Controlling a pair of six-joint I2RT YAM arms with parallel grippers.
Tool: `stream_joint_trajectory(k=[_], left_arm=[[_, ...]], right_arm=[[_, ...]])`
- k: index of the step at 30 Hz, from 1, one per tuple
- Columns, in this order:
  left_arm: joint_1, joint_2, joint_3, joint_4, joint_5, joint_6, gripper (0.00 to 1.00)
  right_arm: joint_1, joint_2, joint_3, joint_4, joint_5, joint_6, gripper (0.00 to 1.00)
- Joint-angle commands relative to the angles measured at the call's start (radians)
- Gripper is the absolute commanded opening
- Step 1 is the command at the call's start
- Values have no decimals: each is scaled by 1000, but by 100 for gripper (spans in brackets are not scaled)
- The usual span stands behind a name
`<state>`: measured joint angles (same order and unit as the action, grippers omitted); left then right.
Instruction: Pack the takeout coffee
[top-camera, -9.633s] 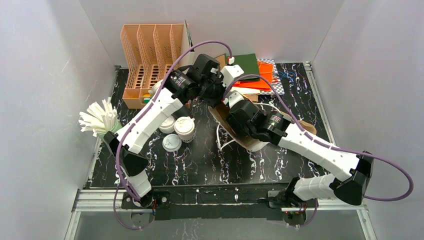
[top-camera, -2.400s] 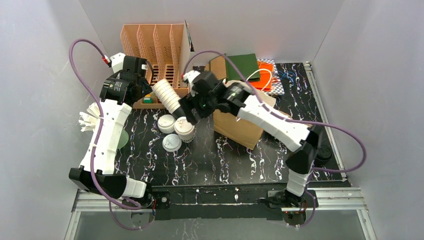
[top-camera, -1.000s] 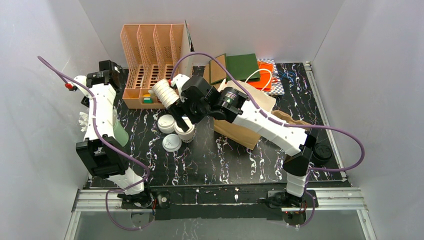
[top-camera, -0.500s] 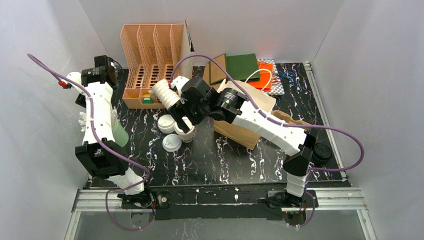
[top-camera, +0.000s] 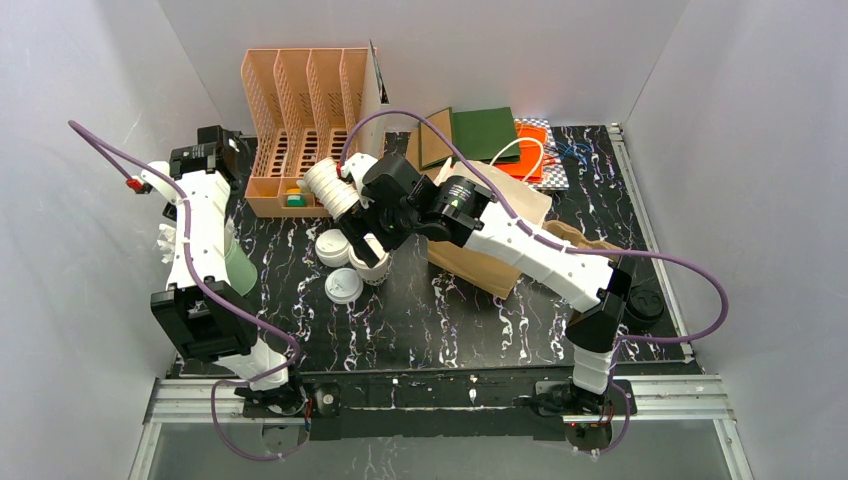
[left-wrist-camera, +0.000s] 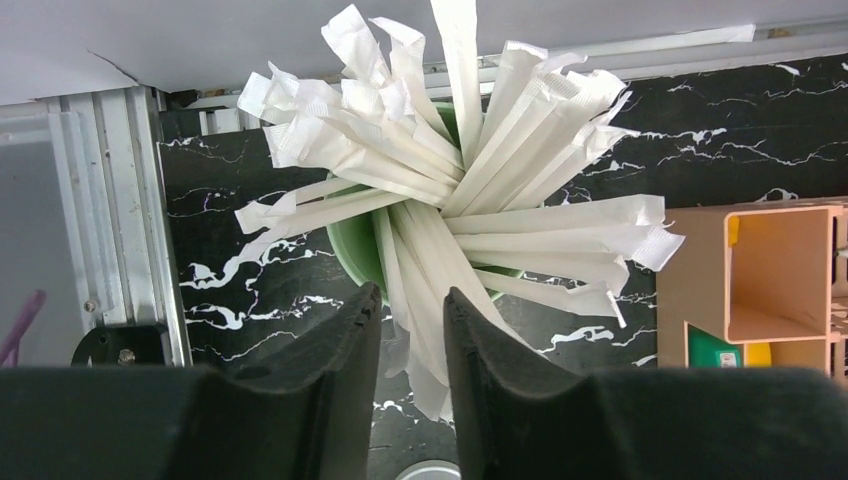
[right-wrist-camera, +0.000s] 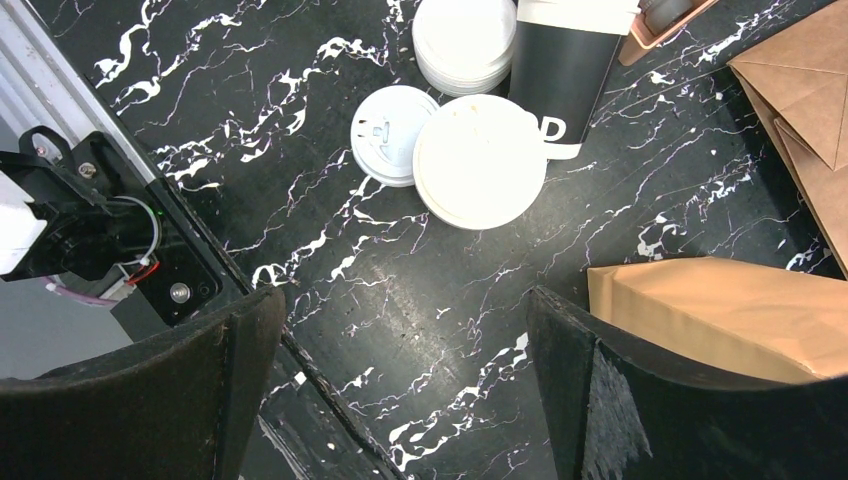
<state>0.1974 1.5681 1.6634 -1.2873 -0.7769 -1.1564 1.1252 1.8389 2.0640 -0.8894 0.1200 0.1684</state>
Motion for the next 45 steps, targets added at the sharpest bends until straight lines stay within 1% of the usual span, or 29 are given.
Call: stream_joint_trajectory(k=[1,3,5,7,10,16,23,24,26,29,32,34,35,38,39,41,42,45], left_arm=[[5,-52,-21,-12,-17,-43,23],[5,-55,-25,-13,-13,-47,19],[6,-59,-24,-16,-12,-53,11],[6,-65,-19,-19,-12,-59,1],[6,-69,22,-25,-28,-44,0],[5,-61,168,-49,-44,-35,0],[5,-46,420,-45,-12,27,0],[5,-46,460,-35,18,27,0],[5,-67,471,32,114,43,0],[5,-151,362,262,340,66,0],[5,-256,246,471,556,31,0],[4,-266,280,489,632,18,0],[4,-265,319,488,658,37,0],[4,-286,408,489,683,72,0],[4,-303,419,505,691,80,0],[4,-335,395,566,744,58,0],[4,-342,382,589,790,34,0],[5,-327,343,645,1042,-59,0]], right_arm=[[-1,-46,-5,23,-11,-5,98],[-1,-46,-6,22,-11,-4,98],[-1,-46,-7,21,-11,-5,98],[-1,-46,-6,21,-14,-4,98],[-1,-46,-5,22,-16,-5,98],[-1,-46,-6,23,-20,-2,98],[-2,-48,-10,23,-19,5,98],[-1,-49,-11,24,-18,5,98],[-1,-53,-10,23,-3,6,98],[-1,-61,-7,23,48,3,98],[-1,-94,-29,51,98,-9,98],[-2,-130,-56,92,119,-18,98],[-1,-146,-69,111,133,-22,98],[-2,-186,-80,144,169,-33,98],[-2,-192,-77,149,181,-36,98],[-1,-205,-65,153,219,-54,98],[-1,-212,-60,157,250,-68,97],[-2,-251,-70,214,377,-133,97]])
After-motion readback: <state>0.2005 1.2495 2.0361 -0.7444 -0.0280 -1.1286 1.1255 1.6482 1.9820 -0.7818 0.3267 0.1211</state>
